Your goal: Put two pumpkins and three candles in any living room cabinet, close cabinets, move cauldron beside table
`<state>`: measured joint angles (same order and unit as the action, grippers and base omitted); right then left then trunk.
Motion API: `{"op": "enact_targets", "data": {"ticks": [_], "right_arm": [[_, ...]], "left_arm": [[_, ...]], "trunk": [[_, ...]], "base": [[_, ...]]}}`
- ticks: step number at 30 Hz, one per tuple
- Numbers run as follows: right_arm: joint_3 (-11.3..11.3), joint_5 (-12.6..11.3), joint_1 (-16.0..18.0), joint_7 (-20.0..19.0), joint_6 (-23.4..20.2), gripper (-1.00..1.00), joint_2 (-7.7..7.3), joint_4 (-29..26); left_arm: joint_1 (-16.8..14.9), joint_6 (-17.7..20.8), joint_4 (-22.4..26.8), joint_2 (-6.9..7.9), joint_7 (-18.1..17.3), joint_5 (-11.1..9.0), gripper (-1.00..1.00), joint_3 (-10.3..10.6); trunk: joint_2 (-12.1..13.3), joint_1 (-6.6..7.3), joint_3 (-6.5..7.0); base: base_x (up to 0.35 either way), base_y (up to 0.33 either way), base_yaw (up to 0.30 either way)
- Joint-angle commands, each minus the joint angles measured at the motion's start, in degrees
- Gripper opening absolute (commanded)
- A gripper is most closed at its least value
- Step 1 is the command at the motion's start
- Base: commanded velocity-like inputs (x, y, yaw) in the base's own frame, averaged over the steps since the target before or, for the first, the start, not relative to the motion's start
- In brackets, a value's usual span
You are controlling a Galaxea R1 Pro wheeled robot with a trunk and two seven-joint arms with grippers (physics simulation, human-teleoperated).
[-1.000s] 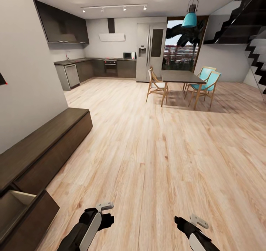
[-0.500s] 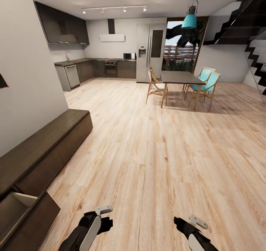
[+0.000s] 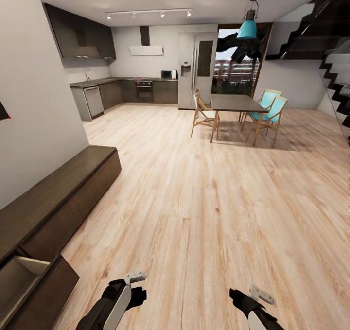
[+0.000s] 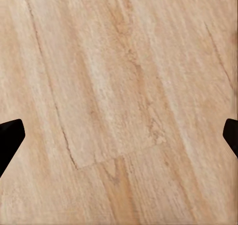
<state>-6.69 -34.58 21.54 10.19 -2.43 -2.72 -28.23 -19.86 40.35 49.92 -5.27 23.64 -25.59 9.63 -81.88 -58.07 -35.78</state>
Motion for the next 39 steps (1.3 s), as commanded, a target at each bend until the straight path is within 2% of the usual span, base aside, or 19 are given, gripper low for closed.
{"op": "enact_targets", "data": {"ticks": [1,5,8,18,22,29,39], "right_arm": [[0.0,0.1,0.0,0.0,0.3,1.0,0.0,0.1],[0.0,0.3,0.0,0.0,0.7,1.0,0.07,1.3],[-0.1,0.3,0.0,0.0,0.7,1.0,0.08,1.7],[0.0,0.3,0.0,0.0,0.8,1.0,-0.13,1.9],[0.0,0.4,0.0,0.0,1.1,1.0,-0.3,2.7],[-0.2,0.4,0.0,-0.1,5.5,1.0,-0.23,6.8],[-0.2,0.6,0.0,-0.1,6.2,1.0,0.06,7.7]], "left_arm": [[0.0,0.0,0.0,0.18,0.0,0.0,1.0,0.0],[0.0,0.1,0.0,1.57,0.0,0.4,1.0,-0.2],[0.0,0.1,0.4,2.16,-0.1,0.5,1.0,-0.2],[0.0,0.0,0.7,2.36,0.0,0.5,1.0,-0.2],[0.0,0.0,0.7,2.37,0.0,0.5,1.0,-0.2],[0.0,0.0,0.7,2.37,0.0,0.5,1.0,-0.2],[0.0,0.0,0.7,2.37,0.0,0.5,1.0,-0.2]], "trunk": [[0.4,0.23,0.18],[2.0,1.1,0.91],[2.0,1.1,0.95],[2.0,1.1,1.1],[2.0,1.1,1.11],[2.0,1.1,1.11],[2.0,1.1,1.11]], "base": [[0.0,0.0,-0.205],[0.0,0.0,-0.252],[0.0,0.0,-0.274],[0.061,0.0,-0.194],[0.287,0.0,-0.016],[0.32,0.0,-0.002],[0.327,0.0,0.0]]}}
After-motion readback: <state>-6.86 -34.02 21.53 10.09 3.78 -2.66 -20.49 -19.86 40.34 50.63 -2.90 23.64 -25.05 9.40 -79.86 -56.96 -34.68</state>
